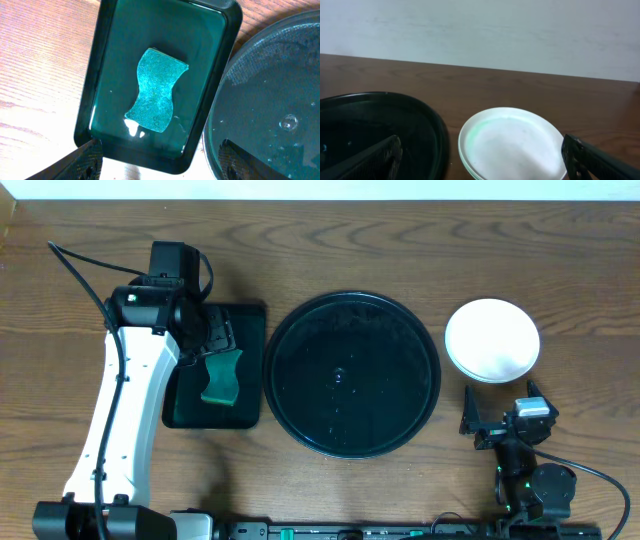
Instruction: Clean dirty plates on tray and stack at the side
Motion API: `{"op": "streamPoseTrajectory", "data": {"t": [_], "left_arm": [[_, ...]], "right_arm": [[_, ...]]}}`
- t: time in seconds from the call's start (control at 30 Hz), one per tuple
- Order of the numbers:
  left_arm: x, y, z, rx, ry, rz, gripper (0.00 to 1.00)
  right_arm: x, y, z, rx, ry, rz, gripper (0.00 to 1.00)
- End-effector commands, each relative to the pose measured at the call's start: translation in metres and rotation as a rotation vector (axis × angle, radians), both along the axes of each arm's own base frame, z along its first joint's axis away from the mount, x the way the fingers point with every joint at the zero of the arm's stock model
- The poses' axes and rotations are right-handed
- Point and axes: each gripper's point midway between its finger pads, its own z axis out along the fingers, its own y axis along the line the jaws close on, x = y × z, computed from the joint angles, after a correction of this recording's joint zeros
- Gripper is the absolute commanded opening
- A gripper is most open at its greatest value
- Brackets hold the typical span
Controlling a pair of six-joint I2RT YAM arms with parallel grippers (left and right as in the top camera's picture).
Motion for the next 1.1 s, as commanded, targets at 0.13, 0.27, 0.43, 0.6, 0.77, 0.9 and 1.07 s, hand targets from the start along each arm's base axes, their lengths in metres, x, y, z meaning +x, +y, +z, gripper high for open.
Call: {"op": "streamPoseTrajectory", "data": {"t": [0.13, 0.27, 0.43, 0.6, 0.77, 0.9, 1.07], "left_arm": [[0.0017, -0.0005, 0.0014, -0.006, -0.003, 0.008, 0.75], [0.0017, -0.0005, 0.0014, -0.006, -0.003, 0.008, 0.75], [0.0017, -0.0005, 0.0014, -0.005, -0.003, 0.008, 0.75], [0.0017, -0.0005, 0.0014, -0.006, -0.003, 0.008, 0.75], [0.0017, -0.0005, 0.0014, -0.005, -0.003, 0.008, 0.75], [0.0018, -0.0003, 0.0014, -0.005, -0.003, 0.008, 0.75], [0.0004, -0.001, 0.0071, -0.007, -0.022, 0.006, 0.75]], "right_arm": [[-0.0004, 0.0018, 0.0004, -0.015, -0.009, 0.016, 0.99], [-0.0004, 0.0018, 0.0004, -0.015, -0.009, 0.015, 0.99], [-0.0004, 0.0018, 0.0004, -0.015, -0.009, 0.016, 0.99], [-0.0004, 0.0018, 0.0004, -0.015, -0.009, 0.016, 0.99], [-0.0004, 0.0018, 0.0004, -0.015, -0.009, 0.016, 0.99], [-0.0004, 0.0018, 0.0004, -0.015, -0.009, 0.016, 0.99], [-0.0004, 0.0018, 0.0004, -0.015, -0.009, 0.016, 0.99]]}}
